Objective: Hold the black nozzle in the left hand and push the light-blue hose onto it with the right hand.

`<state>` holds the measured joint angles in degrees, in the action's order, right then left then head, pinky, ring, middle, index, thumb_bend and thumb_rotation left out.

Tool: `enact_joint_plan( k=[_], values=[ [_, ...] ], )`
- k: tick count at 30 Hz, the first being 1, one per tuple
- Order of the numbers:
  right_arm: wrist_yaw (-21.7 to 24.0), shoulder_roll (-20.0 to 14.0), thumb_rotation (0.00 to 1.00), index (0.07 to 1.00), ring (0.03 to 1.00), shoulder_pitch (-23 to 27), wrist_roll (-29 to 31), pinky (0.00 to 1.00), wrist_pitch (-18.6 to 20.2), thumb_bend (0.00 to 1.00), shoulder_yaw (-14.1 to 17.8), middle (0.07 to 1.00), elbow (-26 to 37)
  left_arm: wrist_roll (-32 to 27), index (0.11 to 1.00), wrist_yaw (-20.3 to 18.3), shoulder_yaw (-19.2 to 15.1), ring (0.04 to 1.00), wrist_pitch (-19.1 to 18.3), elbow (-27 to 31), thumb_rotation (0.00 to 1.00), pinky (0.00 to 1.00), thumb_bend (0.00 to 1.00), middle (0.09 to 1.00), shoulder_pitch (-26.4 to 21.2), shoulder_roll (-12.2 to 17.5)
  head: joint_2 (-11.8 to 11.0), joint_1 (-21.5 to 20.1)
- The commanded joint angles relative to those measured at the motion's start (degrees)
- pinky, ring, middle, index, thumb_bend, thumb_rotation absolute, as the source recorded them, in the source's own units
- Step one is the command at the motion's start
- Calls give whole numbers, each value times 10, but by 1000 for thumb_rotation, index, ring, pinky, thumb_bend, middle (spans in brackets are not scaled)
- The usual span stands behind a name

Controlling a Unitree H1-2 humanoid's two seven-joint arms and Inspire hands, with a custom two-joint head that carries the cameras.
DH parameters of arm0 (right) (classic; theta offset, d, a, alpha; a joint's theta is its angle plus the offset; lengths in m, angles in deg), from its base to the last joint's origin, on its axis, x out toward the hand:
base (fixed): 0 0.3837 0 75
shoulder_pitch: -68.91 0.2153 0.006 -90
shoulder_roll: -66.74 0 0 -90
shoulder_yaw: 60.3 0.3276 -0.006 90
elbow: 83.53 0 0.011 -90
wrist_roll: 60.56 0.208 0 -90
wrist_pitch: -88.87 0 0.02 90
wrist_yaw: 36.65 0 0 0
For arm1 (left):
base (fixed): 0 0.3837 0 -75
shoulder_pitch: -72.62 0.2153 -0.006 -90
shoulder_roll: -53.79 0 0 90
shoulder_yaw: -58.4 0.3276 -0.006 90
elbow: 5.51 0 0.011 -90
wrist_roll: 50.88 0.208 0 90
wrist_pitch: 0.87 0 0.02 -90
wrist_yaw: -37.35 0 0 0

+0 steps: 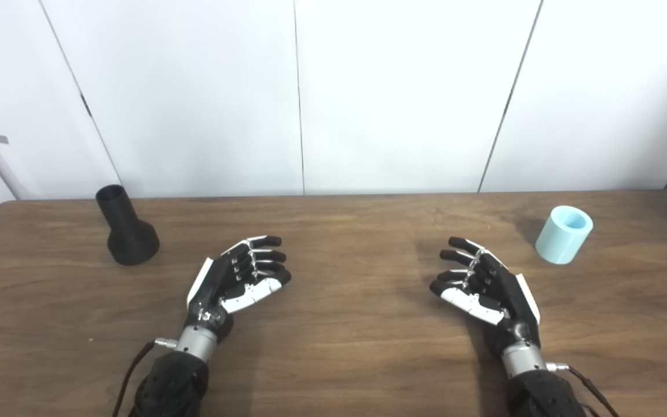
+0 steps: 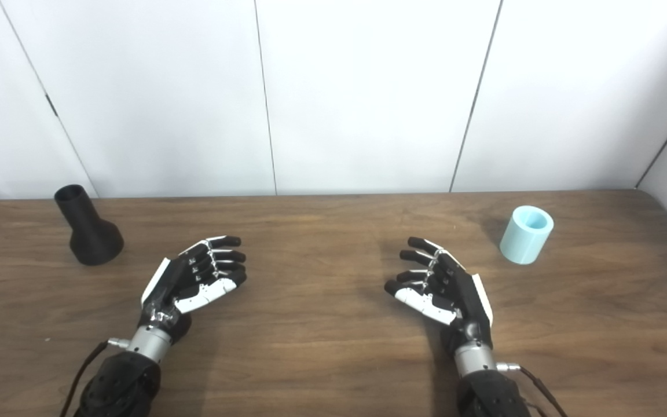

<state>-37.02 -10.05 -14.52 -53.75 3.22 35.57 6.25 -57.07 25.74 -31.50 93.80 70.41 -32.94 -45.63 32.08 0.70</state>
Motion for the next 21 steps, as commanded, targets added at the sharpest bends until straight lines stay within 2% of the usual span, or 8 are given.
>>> enact_joint_plan(
  k=[1,12,15,17,21],
  values=[
    [2,-2,52,717,521,7,3,398,3,610,-1,671,17,2,683,1,2,600,0,-22,128,501,705,625,25,1,1,1],
    [3,-3,37,724,523,7,2,400,2,603,-2,677,16,1,679,1,2,595,-2,-23,115,501,708,624,24,1,1,1],
    [4,-4,56,721,525,6,5,401,4,618,1,681,16,2,681,1,3,597,-2,-25,115,500,712,626,24,-1,-4,36],
    [11,-10,55,723,523,5,16,401,1,617,6,679,11,7,686,4,7,603,7,-32,142,500,734,631,23,-7,-20,99],
    [27,-25,28,740,540,7,39,420,-11,588,18,706,-8,10,687,9,13,601,26,-63,94,487,711,637,15,-23,-42,177]
  ],
)
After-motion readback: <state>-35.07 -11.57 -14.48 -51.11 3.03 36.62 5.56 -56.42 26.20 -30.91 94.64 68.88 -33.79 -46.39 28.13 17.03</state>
